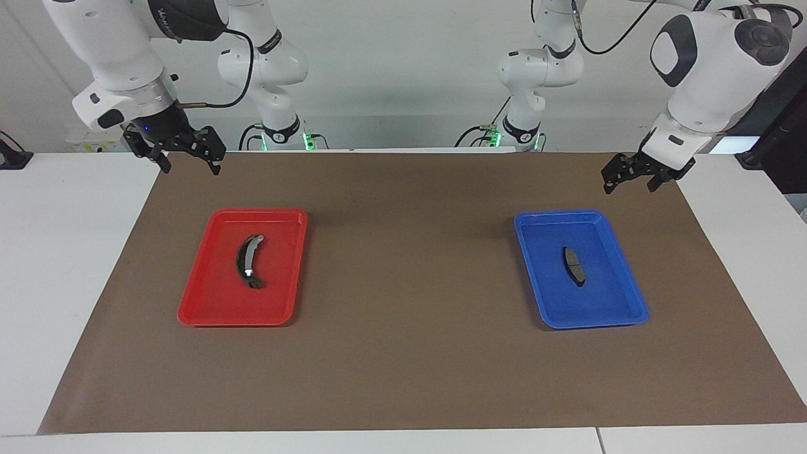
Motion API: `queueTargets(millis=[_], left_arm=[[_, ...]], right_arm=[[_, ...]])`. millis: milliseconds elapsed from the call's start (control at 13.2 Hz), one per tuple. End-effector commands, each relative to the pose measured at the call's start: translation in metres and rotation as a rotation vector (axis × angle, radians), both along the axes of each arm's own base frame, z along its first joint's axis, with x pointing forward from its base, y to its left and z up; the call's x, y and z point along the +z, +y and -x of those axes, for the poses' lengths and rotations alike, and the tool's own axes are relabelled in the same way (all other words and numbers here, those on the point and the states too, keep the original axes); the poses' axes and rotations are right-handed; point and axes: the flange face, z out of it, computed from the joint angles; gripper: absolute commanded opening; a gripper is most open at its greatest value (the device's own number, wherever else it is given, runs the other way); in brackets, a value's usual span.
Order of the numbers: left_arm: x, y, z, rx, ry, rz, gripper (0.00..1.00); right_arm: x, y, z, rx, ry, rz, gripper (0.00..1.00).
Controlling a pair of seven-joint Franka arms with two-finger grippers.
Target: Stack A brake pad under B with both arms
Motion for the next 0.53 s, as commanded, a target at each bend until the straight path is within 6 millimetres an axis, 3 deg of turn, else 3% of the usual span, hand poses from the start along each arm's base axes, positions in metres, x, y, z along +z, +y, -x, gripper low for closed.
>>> queueTargets(millis=[0,453], left_arm=[[0.0023,0.0039,0.009,-0.004,0.001,0.017,0.99],[0.0029,-0.0012,0.0084,-0.007,-0.006,0.016,0.99]], right_arm=[[0.0022,-0.0024,0.0026,-0.011,0.0,-0.001,1.0],[0.0022,-0.0024,0.0026,-0.011,0.0,-0.001,1.0]])
